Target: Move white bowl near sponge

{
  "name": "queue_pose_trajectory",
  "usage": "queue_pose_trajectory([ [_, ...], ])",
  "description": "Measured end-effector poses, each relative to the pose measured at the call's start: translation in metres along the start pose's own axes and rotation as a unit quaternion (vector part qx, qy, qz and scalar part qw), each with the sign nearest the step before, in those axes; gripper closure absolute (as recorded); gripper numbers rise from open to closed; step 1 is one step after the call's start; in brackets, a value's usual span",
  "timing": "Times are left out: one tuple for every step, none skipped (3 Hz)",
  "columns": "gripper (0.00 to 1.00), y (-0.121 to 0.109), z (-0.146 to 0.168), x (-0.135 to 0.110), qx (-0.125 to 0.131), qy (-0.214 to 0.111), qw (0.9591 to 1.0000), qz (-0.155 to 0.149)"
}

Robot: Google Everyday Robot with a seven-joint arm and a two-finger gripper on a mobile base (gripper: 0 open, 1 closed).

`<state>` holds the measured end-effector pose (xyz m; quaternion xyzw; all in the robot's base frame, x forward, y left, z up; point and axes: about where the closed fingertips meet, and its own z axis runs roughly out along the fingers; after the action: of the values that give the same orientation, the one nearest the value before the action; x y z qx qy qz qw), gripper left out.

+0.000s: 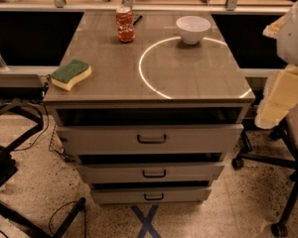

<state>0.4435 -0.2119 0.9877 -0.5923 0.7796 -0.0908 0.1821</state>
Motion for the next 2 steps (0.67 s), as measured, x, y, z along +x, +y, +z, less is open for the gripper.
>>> queue_pose_trajectory([
  [0.00, -0.050, -0.002, -0.027, 0.134, 0.024, 0.9896, -0.046],
  [0.00, -0.093, -0.002, -0.053, 0.188, 0.030, 0.9778, -0.087],
])
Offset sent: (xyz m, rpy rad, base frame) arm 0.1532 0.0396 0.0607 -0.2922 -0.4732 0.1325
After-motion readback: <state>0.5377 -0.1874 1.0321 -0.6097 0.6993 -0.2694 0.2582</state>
